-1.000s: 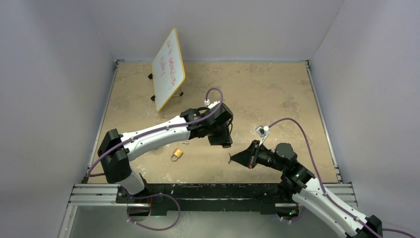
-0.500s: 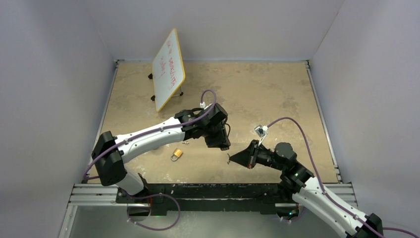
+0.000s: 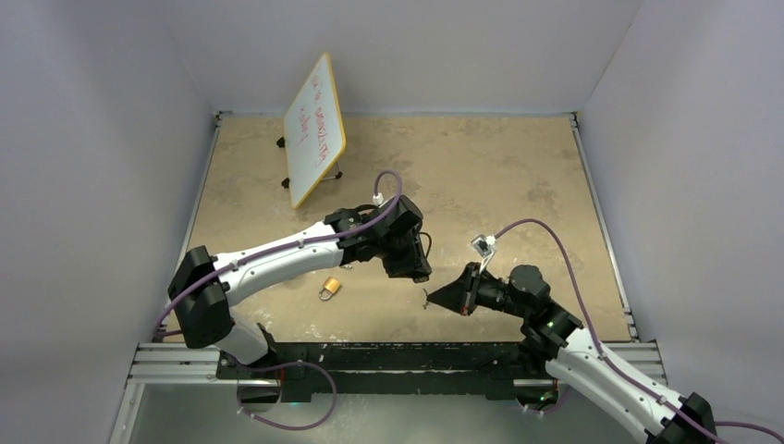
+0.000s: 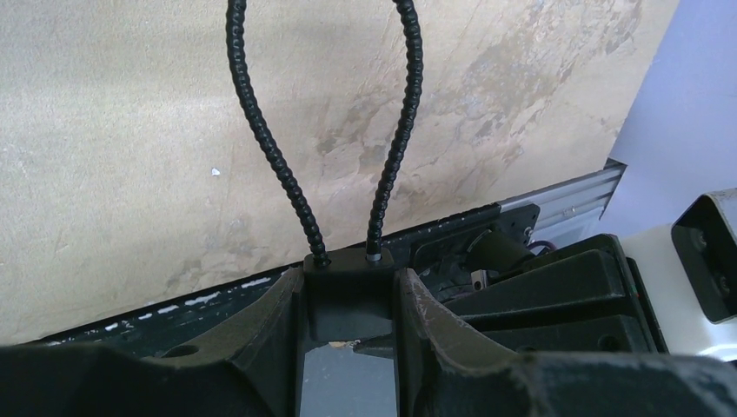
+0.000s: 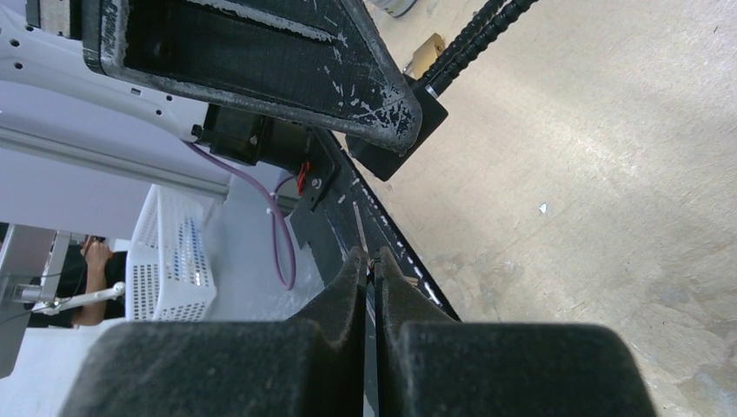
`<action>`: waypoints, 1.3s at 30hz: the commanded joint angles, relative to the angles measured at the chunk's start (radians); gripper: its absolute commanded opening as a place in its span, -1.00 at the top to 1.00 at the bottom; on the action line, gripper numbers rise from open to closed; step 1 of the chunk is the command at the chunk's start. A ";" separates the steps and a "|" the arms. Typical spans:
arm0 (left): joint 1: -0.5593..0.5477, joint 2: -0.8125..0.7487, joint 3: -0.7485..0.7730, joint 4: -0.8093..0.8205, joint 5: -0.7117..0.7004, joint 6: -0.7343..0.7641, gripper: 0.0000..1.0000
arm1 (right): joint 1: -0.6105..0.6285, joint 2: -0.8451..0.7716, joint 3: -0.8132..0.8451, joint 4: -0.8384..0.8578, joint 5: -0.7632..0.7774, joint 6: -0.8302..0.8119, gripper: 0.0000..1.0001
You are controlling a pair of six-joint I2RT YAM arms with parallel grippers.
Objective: Unlock with the key
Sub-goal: Place the lock at the center of the board.
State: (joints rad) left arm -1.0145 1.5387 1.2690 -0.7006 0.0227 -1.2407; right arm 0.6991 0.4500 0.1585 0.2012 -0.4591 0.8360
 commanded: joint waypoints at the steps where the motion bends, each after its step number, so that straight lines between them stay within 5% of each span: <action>1: 0.005 -0.049 -0.002 0.043 0.008 -0.023 1.00 | -0.002 0.005 -0.006 0.053 -0.015 -0.017 1.00; 20: 0.005 -0.081 -0.034 0.068 -0.006 -0.039 1.00 | -0.002 0.000 -0.027 0.083 -0.033 -0.009 1.00; 39: 0.005 -0.135 -0.074 0.075 -0.021 -0.083 1.00 | -0.003 -0.027 -0.091 0.373 -0.229 0.040 1.00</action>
State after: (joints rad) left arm -1.0145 1.4509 1.2011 -0.6613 0.0128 -1.3006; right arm 0.6991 0.4297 0.0769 0.4789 -0.6434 0.8616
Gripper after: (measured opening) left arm 0.351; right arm 0.012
